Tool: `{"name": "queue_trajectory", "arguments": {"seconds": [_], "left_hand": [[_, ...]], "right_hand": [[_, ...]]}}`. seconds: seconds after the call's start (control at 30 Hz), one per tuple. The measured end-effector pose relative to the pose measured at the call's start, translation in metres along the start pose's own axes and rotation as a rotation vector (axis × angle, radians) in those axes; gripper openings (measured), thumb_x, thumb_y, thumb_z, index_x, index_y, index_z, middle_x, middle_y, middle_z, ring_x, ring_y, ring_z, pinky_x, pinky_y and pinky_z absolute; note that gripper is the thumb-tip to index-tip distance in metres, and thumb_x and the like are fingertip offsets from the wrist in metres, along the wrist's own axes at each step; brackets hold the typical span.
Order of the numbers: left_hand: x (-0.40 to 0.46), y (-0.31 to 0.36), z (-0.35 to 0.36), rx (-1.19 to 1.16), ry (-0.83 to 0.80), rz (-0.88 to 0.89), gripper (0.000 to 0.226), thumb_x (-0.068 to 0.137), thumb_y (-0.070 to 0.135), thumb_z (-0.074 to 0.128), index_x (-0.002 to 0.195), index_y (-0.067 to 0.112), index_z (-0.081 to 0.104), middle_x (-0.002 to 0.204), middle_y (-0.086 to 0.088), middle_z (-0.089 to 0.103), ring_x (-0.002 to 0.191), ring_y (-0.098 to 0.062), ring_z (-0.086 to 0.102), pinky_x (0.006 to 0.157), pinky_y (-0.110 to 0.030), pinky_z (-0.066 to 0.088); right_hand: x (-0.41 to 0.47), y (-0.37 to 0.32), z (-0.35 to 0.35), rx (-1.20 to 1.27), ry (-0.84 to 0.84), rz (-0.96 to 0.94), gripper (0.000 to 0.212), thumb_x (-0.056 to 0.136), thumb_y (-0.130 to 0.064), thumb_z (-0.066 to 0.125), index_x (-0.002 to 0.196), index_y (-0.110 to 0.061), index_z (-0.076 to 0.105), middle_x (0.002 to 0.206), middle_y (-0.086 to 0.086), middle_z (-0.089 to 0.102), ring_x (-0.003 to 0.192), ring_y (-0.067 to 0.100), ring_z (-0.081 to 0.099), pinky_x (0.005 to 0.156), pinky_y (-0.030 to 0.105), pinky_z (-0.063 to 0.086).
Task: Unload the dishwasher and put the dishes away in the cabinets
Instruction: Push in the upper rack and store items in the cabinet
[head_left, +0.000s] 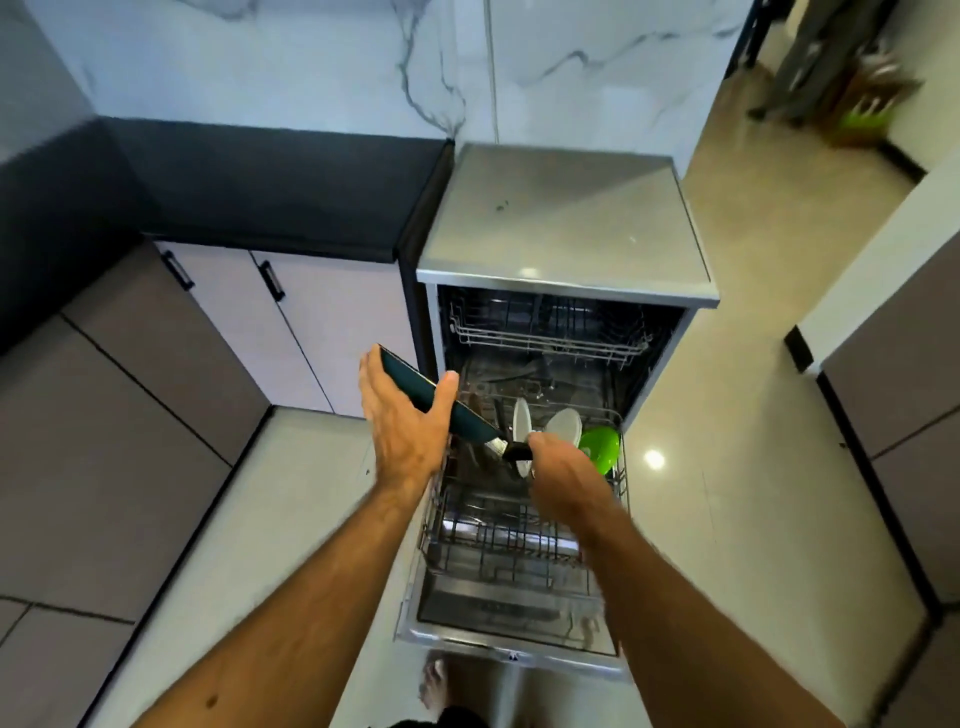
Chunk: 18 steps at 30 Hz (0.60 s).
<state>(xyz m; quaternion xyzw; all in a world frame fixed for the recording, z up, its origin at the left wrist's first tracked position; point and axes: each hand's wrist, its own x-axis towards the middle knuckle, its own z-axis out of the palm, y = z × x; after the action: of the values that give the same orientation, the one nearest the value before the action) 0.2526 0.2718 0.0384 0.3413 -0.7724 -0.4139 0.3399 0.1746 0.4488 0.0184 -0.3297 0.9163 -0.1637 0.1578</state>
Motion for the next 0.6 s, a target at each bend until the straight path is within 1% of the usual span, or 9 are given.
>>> {"name": "queue_trajectory", "arguments": {"seconds": [0.1, 0.13, 0.23, 0.33, 0.37, 0.5, 0.6], "left_hand": [[0.006, 0.015, -0.031, -0.033, 0.07, 0.047, 0.092, 0.084, 0.075, 0.043, 0.152, 0.021, 0.015, 0.15, -0.005, 0.03, 0.136, -0.024, 0.037, 0.11, -0.048, 0.04], [0.009, 0.018, -0.043, -0.041, 0.095, 0.054, 0.089, 0.086, 0.072, 0.043, 0.152, 0.018, 0.018, 0.147, -0.005, 0.034, 0.132, -0.023, 0.04, 0.108, -0.047, 0.041], [0.025, 0.024, -0.082, -0.046, 0.211, 0.105, 0.077, 0.09, 0.058, 0.046, 0.147, 0.01, 0.027, 0.138, -0.006, 0.04, 0.125, -0.024, 0.043, 0.105, -0.049, 0.042], [0.048, 0.019, -0.128, -0.025, 0.32, 0.125, 0.073, 0.09, 0.055, 0.047, 0.143, 0.007, 0.033, 0.132, -0.008, 0.042, 0.12, -0.022, 0.044, 0.103, -0.047, 0.042], [0.056, 0.016, -0.144, -0.017, 0.342, 0.125, 0.073, 0.089, 0.055, 0.046, 0.143, 0.007, 0.034, 0.132, -0.007, 0.042, 0.12, -0.02, 0.044, 0.104, -0.045, 0.042], [0.089, -0.003, -0.216, 0.025, 0.446, 0.131, 0.073, 0.088, 0.056, 0.042, 0.143, 0.007, 0.036, 0.131, -0.009, 0.043, 0.118, -0.019, 0.044, 0.104, -0.037, 0.042], [0.114, -0.017, -0.274, 0.059, 0.531, 0.129, 0.077, 0.088, 0.058, 0.037, 0.145, 0.005, 0.037, 0.132, -0.013, 0.044, 0.121, -0.021, 0.043, 0.104, -0.025, 0.032]], "right_hand": [[0.004, -0.026, -0.031, -0.079, -0.042, -0.052, 0.028, 0.088, -0.011, 0.051, 0.116, -0.014, 0.052, 0.113, 0.008, 0.061, 0.102, 0.032, 0.06, 0.087, 0.043, 0.048], [0.005, -0.035, -0.039, -0.101, -0.041, -0.069, 0.028, 0.087, -0.012, 0.051, 0.115, -0.014, 0.052, 0.112, 0.007, 0.061, 0.102, 0.032, 0.06, 0.086, 0.043, 0.047], [0.009, -0.068, -0.054, -0.122, 0.018, -0.134, 0.016, 0.085, -0.016, 0.051, 0.101, -0.018, 0.052, 0.101, 0.004, 0.063, 0.092, 0.031, 0.062, 0.072, 0.036, 0.045], [0.02, -0.118, -0.06, -0.189, 0.129, -0.225, 0.009, 0.085, -0.023, 0.051, 0.093, -0.021, 0.049, 0.094, 0.002, 0.061, 0.085, 0.03, 0.062, 0.066, 0.035, 0.038], [0.025, -0.137, -0.06, -0.199, 0.159, -0.246, 0.008, 0.083, -0.025, 0.051, 0.091, -0.022, 0.048, 0.092, 0.001, 0.061, 0.082, 0.029, 0.061, 0.065, 0.034, 0.038], [0.047, -0.218, -0.049, -0.2, 0.23, -0.328, 0.011, 0.077, -0.032, 0.05, 0.084, -0.022, 0.05, 0.082, 0.001, 0.064, 0.073, 0.028, 0.062, 0.065, 0.034, 0.049], [0.063, -0.279, -0.041, -0.206, 0.244, -0.403, 0.017, 0.077, -0.034, 0.049, 0.086, -0.021, 0.056, 0.074, -0.002, 0.06, 0.065, 0.022, 0.058, 0.066, 0.035, 0.055]]}}
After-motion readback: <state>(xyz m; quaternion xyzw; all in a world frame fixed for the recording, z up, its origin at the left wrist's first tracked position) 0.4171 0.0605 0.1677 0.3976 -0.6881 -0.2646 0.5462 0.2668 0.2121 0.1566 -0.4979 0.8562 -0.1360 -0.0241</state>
